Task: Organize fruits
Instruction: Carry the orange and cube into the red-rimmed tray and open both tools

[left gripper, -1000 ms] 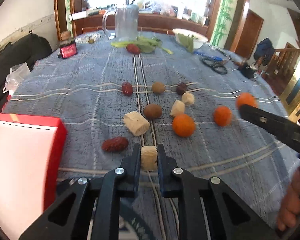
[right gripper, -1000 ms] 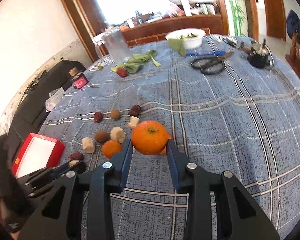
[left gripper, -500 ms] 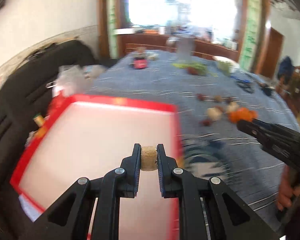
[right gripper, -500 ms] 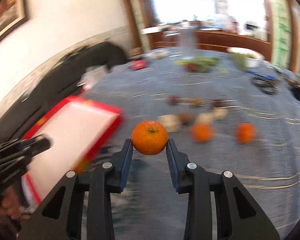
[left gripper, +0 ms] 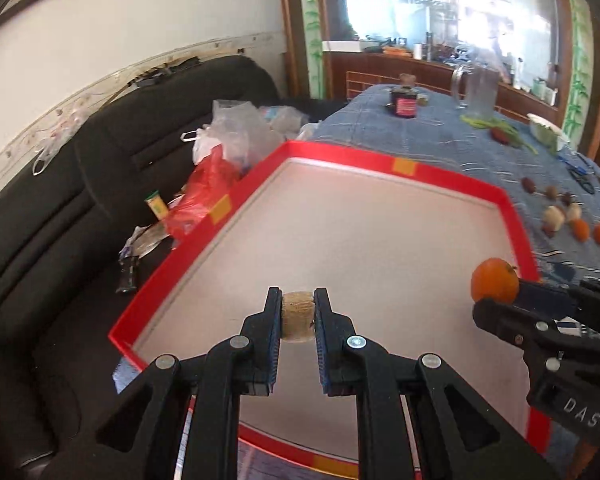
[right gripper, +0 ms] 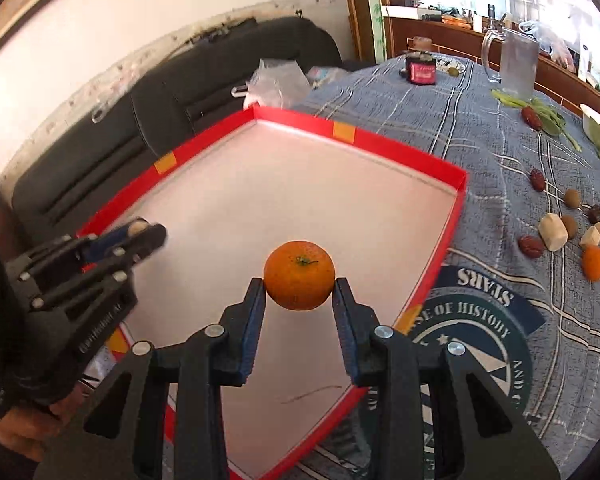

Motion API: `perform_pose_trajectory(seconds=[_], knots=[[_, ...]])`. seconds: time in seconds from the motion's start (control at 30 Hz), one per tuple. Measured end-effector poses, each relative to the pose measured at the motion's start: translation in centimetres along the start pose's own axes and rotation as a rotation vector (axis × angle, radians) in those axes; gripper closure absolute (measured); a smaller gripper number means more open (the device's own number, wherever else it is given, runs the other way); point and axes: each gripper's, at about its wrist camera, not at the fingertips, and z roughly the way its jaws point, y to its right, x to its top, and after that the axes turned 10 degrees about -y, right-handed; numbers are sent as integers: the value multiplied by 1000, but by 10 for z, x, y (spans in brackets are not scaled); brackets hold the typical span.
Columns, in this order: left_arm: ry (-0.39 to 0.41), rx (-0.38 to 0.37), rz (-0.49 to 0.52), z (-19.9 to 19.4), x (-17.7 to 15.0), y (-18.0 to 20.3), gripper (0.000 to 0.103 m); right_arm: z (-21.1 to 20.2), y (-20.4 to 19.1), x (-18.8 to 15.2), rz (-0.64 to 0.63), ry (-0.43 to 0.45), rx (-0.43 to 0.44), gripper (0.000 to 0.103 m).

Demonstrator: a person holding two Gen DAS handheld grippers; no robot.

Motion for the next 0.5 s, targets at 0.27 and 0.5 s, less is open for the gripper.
perform_pose_trajectory(seconds=[0.27,0.5], knots=[[-6,71,-13,7,-3,-16,88,14,-10,-2,-28,-45,-54,65],[52,134,-23,-10,1,-21,49,0,-2,-2,3,-12,-24,43]])
